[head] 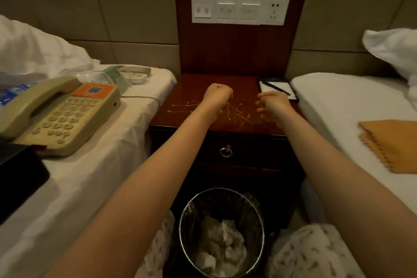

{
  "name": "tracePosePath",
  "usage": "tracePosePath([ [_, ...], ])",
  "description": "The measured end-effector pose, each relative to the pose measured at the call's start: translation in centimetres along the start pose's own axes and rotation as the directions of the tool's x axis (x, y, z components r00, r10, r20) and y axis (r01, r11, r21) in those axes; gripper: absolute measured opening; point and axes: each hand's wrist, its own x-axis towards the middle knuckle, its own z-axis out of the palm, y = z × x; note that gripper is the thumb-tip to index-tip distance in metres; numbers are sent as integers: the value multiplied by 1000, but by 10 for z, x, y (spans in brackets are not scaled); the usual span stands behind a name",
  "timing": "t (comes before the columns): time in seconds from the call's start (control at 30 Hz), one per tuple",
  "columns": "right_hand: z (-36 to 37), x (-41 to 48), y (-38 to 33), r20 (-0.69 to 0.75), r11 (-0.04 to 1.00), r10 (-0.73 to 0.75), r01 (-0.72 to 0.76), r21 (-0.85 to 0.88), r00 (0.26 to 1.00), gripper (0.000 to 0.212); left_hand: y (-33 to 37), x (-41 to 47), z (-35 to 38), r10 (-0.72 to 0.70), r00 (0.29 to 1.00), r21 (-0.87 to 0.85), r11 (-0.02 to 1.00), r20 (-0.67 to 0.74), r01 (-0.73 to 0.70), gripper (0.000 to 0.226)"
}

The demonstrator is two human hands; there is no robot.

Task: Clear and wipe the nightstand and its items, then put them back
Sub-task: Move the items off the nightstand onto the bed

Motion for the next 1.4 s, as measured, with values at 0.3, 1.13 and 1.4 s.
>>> tracePosePath([
  [0.3,-48,54,14,-138,973,-131,101,-206,982,25,6,66,44,-42,996,26,999,76,40,37],
  [1.13,-63,165,51,106,291,-398,235,-927,911,34,12,182,134,-145,968,68,989,206,133,59],
  [1.4,-63,164,48,148,276,-374,262,-925,916,37,24,191,144,-246,962,17,969,121,245,59],
])
